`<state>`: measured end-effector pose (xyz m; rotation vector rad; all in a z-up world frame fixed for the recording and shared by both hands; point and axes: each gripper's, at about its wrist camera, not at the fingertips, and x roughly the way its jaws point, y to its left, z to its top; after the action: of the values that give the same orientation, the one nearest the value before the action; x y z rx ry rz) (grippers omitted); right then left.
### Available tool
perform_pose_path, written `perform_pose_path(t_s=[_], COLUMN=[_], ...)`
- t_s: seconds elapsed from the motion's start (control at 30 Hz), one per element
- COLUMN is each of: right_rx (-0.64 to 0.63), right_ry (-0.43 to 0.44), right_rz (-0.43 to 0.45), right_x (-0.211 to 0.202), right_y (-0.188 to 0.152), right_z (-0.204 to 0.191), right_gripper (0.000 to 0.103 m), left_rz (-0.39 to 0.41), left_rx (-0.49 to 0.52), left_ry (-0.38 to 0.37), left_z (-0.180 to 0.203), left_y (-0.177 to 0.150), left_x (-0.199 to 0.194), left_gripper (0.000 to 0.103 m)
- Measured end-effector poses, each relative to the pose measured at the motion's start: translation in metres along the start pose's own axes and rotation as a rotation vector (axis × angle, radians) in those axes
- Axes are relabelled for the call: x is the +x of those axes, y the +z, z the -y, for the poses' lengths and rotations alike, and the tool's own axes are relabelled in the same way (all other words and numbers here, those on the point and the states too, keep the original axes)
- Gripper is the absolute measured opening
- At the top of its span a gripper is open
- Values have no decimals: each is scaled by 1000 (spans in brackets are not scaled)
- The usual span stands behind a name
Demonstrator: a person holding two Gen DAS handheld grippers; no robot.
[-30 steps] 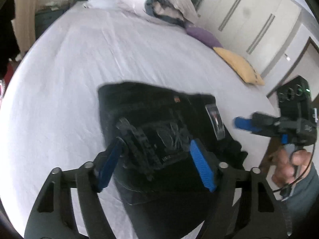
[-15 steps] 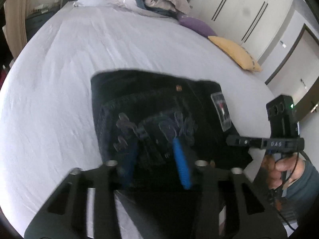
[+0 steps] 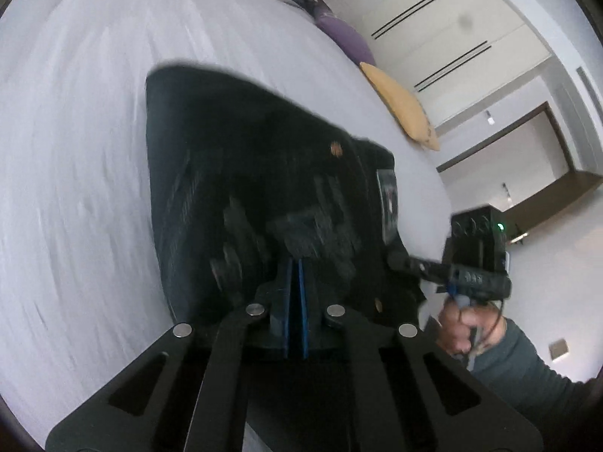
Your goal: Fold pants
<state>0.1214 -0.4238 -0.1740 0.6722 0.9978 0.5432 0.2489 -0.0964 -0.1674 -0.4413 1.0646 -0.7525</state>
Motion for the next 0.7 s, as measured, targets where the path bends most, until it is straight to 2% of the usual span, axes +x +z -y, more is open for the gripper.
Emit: perform_pose_path(t_s=[0.07, 0.13, 0.4, 0.43, 0.47, 0.57, 0.6, 0.67, 0.7], right_rx=[4, -2, 5, -5, -27, -86, -117, -162, -176], right_ry=[-4, -18, -56, -72, -68, 45, 55, 81, 80], right_rz=[0, -2, -6, -8, 18, 50, 34, -55, -102], right_x=[0, -3, -3, -6, -12, -14, -6, 28, 47], right_y=[-1, -1, 2, 6, 12, 31, 35, 45, 47], right_z=[2, 3, -9, -16, -30, -70, -82, -105, -110], right_gripper=[0, 0, 0, 4, 5, 6, 6, 12, 23], left_rz=[8, 6, -21, -20, -21, -32, -39, -47, -49], left_rx=[-65, -80, -19, -12, -1, 30, 26, 26, 32], left_ry=[-52, -85, -74, -66, -54, -32, -34, -35, -31], left_z=[-9, -13, 4, 6, 9, 16, 15, 12, 13], left_y=[-6, -13, -56, -56, -57, -60, -59, -59, -59], left_x=[-5, -12, -17, -18, -18, -8, -6, -3, -3], left_gripper=[2, 2, 2, 2, 2, 2, 2, 2, 2])
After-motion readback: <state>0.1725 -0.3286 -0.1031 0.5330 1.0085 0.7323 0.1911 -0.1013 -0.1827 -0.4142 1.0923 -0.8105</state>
